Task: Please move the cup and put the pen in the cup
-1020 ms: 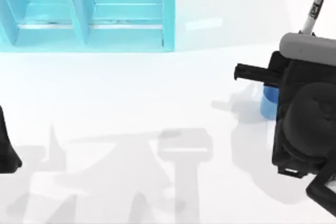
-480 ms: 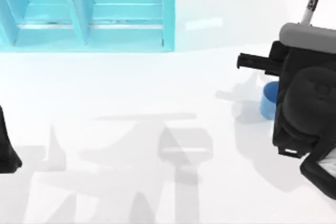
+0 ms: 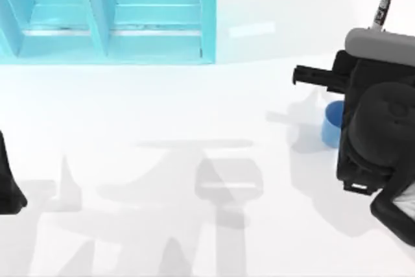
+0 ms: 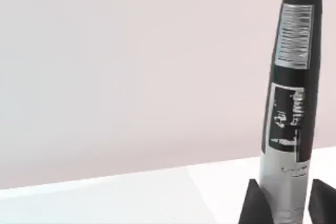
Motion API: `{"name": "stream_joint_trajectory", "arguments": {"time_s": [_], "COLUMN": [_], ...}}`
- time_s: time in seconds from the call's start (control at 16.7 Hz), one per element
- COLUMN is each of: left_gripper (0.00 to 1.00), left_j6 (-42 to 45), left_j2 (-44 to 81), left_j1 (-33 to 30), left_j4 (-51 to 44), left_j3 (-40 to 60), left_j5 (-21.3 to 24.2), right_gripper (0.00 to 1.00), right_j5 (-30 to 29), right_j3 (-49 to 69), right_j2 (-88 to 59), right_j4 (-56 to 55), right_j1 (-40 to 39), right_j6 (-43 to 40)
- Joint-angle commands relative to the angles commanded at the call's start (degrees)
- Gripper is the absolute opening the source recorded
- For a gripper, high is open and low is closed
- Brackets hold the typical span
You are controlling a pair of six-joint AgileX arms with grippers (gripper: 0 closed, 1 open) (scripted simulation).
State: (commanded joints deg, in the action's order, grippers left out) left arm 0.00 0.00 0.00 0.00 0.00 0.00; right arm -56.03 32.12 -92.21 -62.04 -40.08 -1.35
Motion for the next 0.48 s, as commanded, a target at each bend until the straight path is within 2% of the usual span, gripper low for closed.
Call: {"name": "stream_joint_trajectory", "arguments": {"time_s": [0.48], "left_gripper": [1.0], "left_j6": [0.0], "left_j2": [0.0], "left_j1": [0.0], "left_j4": [0.0], "left_j3": [0.0], "left_j5": [0.0], "right_gripper": [0.98], "right_j5": [0.0], "right_j3": [0.0], "right_j2": [0.0], "right_j4": [0.0], "right_j1": [0.0], "right_j6": [0.0]}}
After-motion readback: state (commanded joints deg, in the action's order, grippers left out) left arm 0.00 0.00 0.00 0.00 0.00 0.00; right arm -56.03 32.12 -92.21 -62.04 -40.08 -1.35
